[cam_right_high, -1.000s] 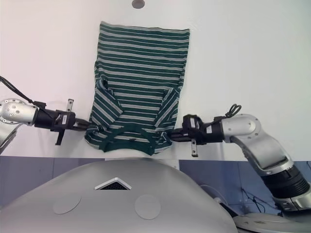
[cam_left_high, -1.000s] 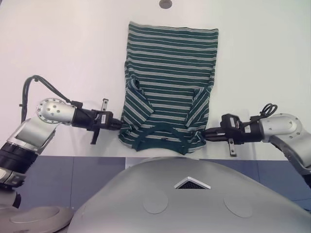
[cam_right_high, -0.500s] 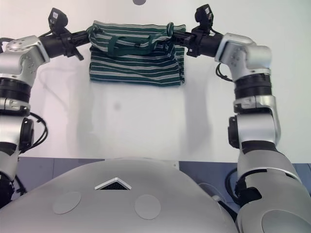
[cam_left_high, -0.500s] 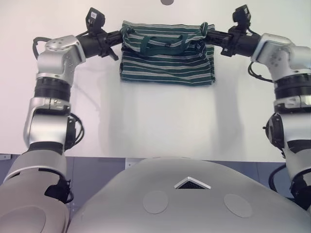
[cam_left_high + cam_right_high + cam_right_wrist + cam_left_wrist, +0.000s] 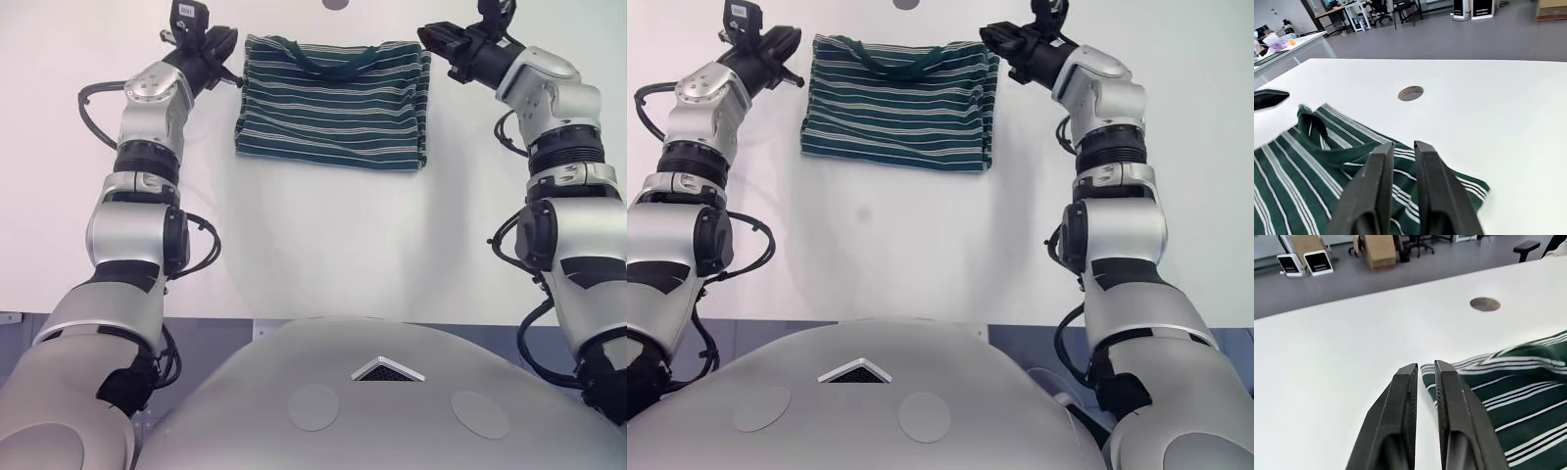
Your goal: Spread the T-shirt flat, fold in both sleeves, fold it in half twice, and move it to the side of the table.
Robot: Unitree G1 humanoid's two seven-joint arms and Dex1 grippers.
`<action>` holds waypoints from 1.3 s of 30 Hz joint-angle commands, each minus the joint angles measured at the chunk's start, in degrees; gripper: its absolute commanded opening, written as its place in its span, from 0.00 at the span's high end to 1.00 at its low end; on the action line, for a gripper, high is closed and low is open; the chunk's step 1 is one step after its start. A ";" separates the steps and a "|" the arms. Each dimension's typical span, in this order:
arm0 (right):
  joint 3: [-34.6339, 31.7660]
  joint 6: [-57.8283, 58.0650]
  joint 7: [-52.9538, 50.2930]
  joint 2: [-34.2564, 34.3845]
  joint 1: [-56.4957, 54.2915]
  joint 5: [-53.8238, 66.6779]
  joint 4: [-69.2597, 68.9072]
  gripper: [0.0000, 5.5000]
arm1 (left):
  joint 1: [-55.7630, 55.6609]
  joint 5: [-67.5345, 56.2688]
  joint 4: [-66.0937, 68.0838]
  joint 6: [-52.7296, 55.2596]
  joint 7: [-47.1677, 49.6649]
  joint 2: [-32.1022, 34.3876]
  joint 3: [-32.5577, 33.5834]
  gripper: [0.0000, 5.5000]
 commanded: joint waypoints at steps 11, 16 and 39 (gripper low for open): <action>20.94 -14.15 12.52 -7.53 3.61 -28.59 12.73 0.99 | 17.60 21.78 -21.89 4.98 -13.36 7.09 -28.24 1.00; 22.02 -7.02 31.03 -13.67 16.78 -17.30 -18.47 0.99 | 5.21 27.32 -7.15 -5.92 -14.19 11.90 -29.31 1.00; 11.36 -45.46 0.08 -22.21 48.48 -29.21 -45.86 0.65 | 41.15 22.61 -44.02 -36.57 -14.69 30.64 -14.82 0.67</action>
